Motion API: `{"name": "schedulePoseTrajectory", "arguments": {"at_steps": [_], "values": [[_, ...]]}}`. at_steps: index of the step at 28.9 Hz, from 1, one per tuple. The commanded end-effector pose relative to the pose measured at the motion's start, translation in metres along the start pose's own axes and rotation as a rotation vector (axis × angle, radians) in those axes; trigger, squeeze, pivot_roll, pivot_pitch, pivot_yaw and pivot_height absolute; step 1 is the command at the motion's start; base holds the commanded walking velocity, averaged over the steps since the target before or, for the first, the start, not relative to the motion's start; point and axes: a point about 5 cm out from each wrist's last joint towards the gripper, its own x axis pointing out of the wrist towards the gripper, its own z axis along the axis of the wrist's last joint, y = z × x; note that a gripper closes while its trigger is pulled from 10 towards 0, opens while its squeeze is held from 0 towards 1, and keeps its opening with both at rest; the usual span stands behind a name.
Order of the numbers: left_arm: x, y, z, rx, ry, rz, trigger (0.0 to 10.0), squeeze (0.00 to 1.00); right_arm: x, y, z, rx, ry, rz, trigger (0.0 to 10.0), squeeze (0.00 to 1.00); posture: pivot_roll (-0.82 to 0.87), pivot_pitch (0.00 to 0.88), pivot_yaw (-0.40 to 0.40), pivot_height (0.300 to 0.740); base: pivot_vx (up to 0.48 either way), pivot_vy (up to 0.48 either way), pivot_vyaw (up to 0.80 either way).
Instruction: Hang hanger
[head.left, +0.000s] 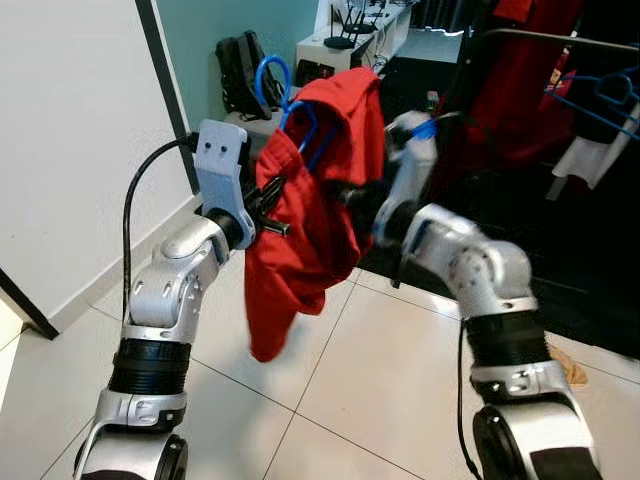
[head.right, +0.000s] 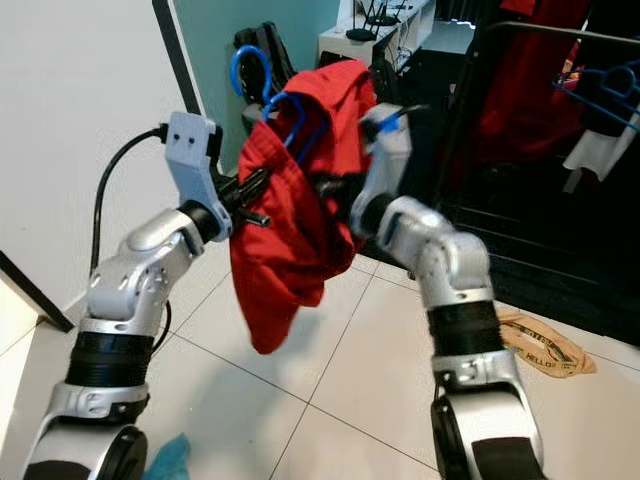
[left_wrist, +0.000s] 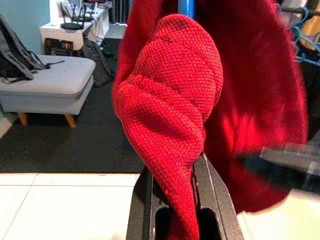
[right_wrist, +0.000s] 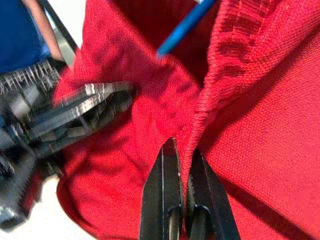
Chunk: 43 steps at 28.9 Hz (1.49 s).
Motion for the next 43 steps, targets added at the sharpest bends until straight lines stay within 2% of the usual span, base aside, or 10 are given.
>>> {"name": "schedulePoseTrajectory", "arguments": {"at_steps": [1,2,3,14,21,25,31,33,34,43], "values": [[0.0,-0.001,0.016,0.0,-0.064,-0.005,10.0,0.0,0.002,0.005,-0.006,-0.022,0.036,0.027,10.0,0.0,0.01,0.024,0.001,0.74,0.0,0.0,0.0],[-0.001,0.001,0.017,0.009,-0.063,-0.008,10.0,0.0,-0.002,0.001,-0.009,-0.05,0.05,0.014,10.0,0.01,0.01,0.024,-0.001,0.74,0.0,0.0,0.0],[-0.002,0.004,0.018,0.018,-0.062,-0.008,10.0,0.0,-0.01,-0.002,-0.014,-0.1,0.083,0.035,10.0,1.0,0.01,0.025,-0.002,0.74,0.0,0.0,0.0],[-0.009,0.017,0.025,0.052,-0.05,-0.027,10.0,0.0,-0.068,-0.023,-0.032,-0.296,0.253,0.06,10.0,1.0,0.0,0.028,0.005,0.74,0.0,0.0,0.0],[-0.015,0.016,0.025,0.134,-0.023,-0.165,10.0,0.0,-0.108,-0.025,-0.001,-0.388,0.056,0.163,10.0,1.0,-0.01,0.027,0.009,0.74,0.0,0.0,0.0],[-0.033,0.015,0.014,0.372,0.094,-0.416,10.0,0.0,-0.15,-0.015,0.046,-0.328,-0.199,0.357,10.0,1.0,-0.01,0.024,0.012,0.74,0.0,0.0,0.0],[-0.043,0.017,0.012,0.43,0.144,-0.531,10.0,0.0,-0.163,-0.018,0.053,-0.395,-0.135,0.396,10.0,1.0,-0.01,0.018,0.014,0.74,0.0,0.0,0.0],[-0.048,0.012,0.013,0.435,0.143,-0.618,10.0,0.0,-0.165,-0.021,0.055,-0.46,-0.037,0.42,10.0,0.87,-0.01,0.014,0.011,0.74,0.0,0.0,0.0],[-0.05,0.01,0.014,0.433,0.139,-0.643,10.0,0.0,-0.164,-0.021,0.056,-0.475,-0.006,0.437,10.0,0.07,-0.01,0.014,0.011,0.74,0.0,0.0,0.0],[-0.062,-0.011,0.007,0.41,0.148,-0.83,10.0,0.0,-0.159,-0.017,0.056,-0.54,0.146,0.576,10.0,0.0,-0.01,0.0,-0.002,0.74,0.0,0.0,0.0]]}}
